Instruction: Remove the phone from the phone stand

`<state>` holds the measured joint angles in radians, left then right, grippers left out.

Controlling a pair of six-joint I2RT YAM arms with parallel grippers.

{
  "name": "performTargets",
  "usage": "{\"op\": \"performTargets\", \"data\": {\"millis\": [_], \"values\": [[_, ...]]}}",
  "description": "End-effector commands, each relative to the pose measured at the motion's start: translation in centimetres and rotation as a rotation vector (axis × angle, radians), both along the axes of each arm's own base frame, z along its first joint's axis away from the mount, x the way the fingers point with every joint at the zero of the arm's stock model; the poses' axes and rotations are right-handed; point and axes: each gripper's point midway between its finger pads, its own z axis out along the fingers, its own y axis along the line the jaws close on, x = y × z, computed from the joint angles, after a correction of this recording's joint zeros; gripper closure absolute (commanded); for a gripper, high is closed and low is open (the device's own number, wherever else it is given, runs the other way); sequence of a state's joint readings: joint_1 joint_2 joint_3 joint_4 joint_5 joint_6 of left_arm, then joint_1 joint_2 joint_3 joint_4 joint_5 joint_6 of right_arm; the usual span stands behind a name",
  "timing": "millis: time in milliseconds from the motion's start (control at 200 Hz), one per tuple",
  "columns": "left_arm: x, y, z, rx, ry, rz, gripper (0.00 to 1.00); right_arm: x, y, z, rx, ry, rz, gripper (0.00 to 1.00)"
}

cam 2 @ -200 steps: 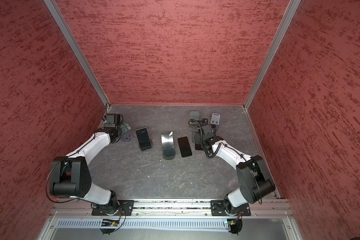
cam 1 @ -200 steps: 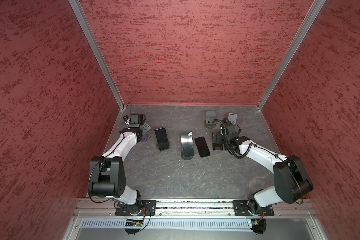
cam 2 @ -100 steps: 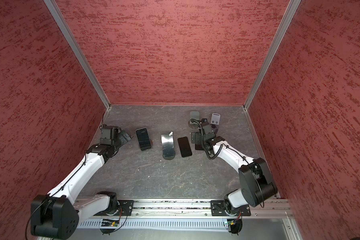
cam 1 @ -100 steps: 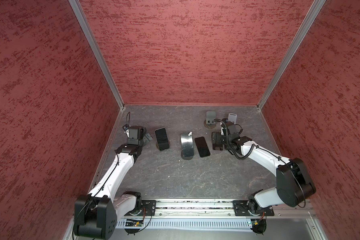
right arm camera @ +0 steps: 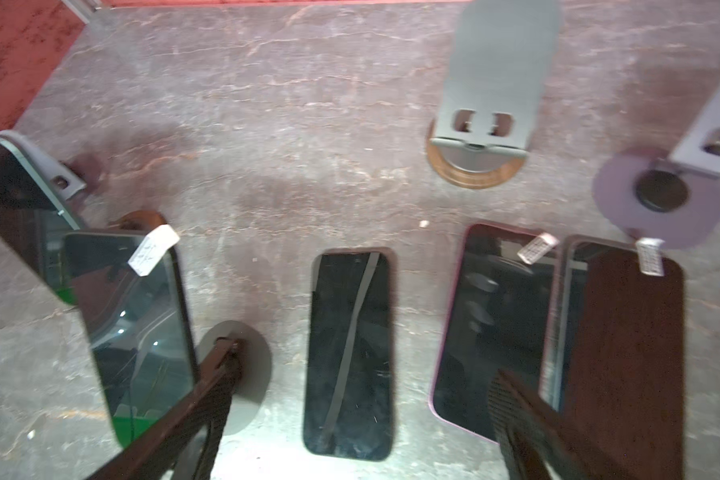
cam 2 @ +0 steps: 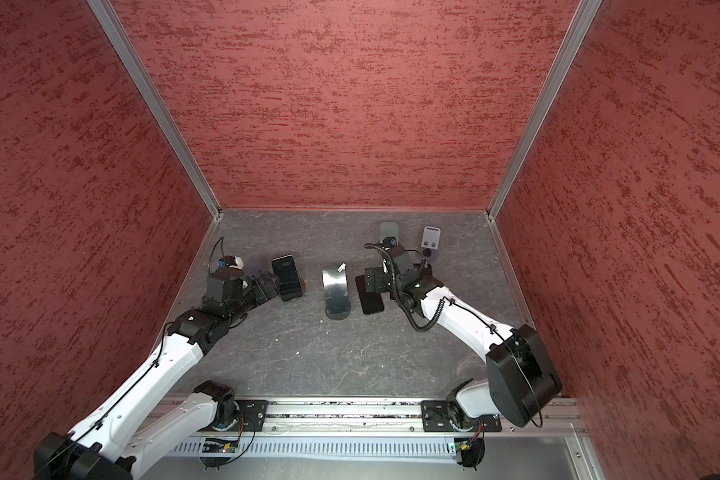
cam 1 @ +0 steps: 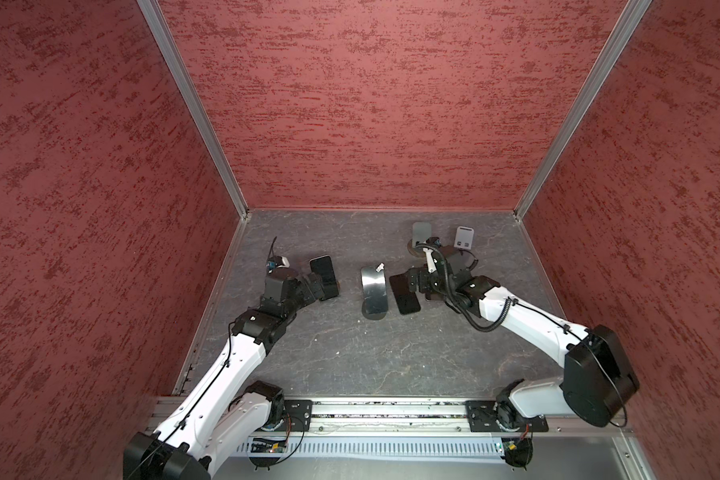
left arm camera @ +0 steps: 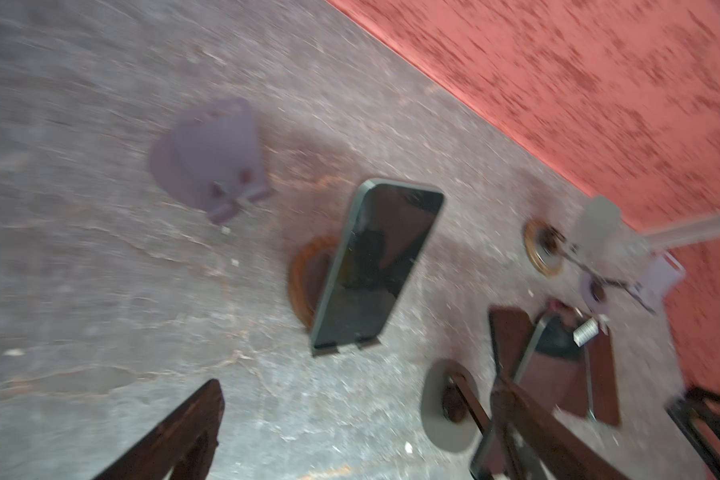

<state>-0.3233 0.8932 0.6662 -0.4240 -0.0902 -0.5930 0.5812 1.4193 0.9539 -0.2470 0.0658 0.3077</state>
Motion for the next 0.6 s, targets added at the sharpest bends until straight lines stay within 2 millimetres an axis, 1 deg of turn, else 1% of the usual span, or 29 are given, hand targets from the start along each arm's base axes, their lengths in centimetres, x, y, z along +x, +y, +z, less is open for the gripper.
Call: {"op": "performTargets", "data": {"millis": [0, 85, 95, 110, 180, 336, 591], "values": [[0.0, -2.9, 0.6, -0.054, -0.056, -0.14, 0.0, -0.2, 2.1, 1.3, 0.017, -0.008, 0.039, 0.01], [0.0, -4.1, 0.5, -0.092, -0.07, -0.182, 0.0, -0.5, 3.2, 1.9, 0.012, -0.016, 0.062, 0.01], [0.0, -4.2, 0.5, -0.096, -0.073, -0.184, 0.0, -0.5, 3.4, 1.2, 0.0, -0.002, 0.064, 0.01], [0.0, -4.3, 0.5, -0.1, -0.073, -0.189, 0.0, -0.5, 3.6, 1.0, -0.004, 0.002, 0.067, 0.01], [-0.2, -4.7, 0.3, -0.115, -0.078, -0.204, 0.0, -0.7, 4.3, 0.8, -0.012, 0.008, 0.081, 0.01], [-0.5, -4.7, 0.1, -0.115, -0.078, -0.209, 0.0, -1.3, 6.2, 0.2, -0.012, 0.024, 0.108, 0.01], [-1.0, -4.3, 0.3, -0.102, -0.09, -0.212, 0.0, -1.9, 9.2, -0.8, -0.023, 0.042, 0.126, 0.01]]}}
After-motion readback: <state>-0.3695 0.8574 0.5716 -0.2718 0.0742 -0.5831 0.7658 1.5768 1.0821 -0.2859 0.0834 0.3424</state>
